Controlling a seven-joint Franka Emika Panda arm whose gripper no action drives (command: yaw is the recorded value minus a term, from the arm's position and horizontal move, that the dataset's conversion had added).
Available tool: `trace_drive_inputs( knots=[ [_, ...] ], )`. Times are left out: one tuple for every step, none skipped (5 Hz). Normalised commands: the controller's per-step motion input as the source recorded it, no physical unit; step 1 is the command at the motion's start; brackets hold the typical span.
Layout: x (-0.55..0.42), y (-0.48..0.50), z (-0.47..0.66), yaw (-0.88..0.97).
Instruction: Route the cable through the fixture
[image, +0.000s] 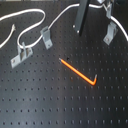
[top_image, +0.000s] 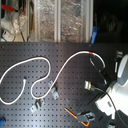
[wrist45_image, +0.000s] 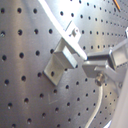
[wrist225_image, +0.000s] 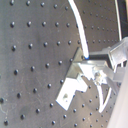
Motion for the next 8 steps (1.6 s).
trace_drive_inputs(
  knots=[
    [-0.208, -0.156, 0.29, -0.17],
    [-0.183, 0.159, 0.0, 0.23],
    [-0.052, 0.175, -0.08, 0.26],
    [0.001, 0.001, 0.14, 0.0],
    [-0.018, -0.122, 0.22, -0.24],
    [-0.006, -0.005, 0.05, 0.0],
    [-0.354, 0.01, 0.4, -0.05],
    [-0.237, 0.325, 0.26, 0.36]
  ],
)
